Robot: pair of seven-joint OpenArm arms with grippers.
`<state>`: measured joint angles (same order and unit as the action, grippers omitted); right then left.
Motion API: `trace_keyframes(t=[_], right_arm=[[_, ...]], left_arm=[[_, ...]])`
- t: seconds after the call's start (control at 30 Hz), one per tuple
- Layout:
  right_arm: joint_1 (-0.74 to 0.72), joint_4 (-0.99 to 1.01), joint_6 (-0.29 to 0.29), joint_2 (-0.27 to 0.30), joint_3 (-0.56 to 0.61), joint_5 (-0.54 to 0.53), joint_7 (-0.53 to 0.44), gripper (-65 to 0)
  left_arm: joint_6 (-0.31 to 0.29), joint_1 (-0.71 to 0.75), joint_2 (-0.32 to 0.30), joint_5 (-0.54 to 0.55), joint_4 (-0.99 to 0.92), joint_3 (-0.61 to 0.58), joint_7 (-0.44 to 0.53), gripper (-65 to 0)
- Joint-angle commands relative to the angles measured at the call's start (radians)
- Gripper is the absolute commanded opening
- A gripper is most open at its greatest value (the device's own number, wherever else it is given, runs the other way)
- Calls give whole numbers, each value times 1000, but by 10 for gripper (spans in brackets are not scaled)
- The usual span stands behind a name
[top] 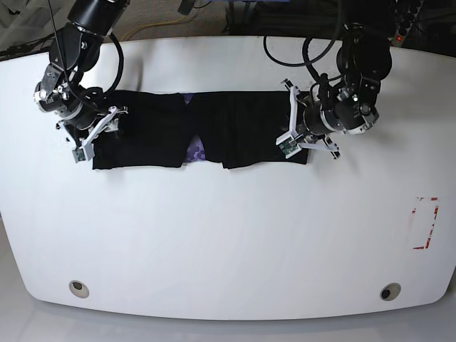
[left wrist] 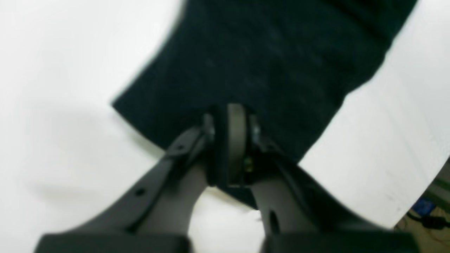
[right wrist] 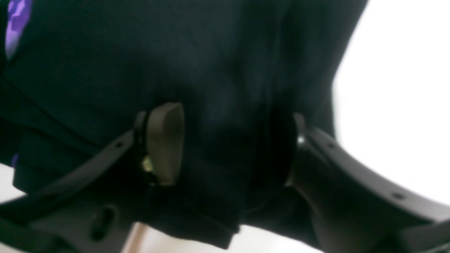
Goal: Fold the T-shirt properly
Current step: 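Carry the strip end with the left gripper toward the right gripper, then regrasp both ends of the folded strip with both grippers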
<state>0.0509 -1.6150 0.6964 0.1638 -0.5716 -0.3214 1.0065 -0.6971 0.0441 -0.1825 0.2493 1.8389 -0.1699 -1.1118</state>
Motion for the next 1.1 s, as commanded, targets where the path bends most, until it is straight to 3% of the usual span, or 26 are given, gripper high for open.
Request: trace_keyframes(t=[0.0, 0.17, 0.4, 0.57, 0.77, 1.07], right_arm=[[-49, -72, 2, 18, -31, -18, 33, -171], [-147, -57, 2, 26, -176, -20, 162, -94], [-245, 180, 2, 82, -310, -23, 237, -95], [-225, 301, 2, 96, -316, -160, 245, -95], [-193, 417, 2, 112, -313, -308, 237, -95], [-182, 396, 2, 79, -232, -324, 245, -97]], left_arm=[[-1, 20, 7, -26, 9, 3, 65, -637], [-1, 47, 11, -52, -9, 34, 121, -639], [-1, 50, 39, -49, -43, 158, 137, -639], [-1, 50, 47, -49, -57, 235, 138, -639], [-1, 47, 74, -48, -114, 238, 141, -639], [-1, 47, 104, -49, -129, 241, 141, -639]])
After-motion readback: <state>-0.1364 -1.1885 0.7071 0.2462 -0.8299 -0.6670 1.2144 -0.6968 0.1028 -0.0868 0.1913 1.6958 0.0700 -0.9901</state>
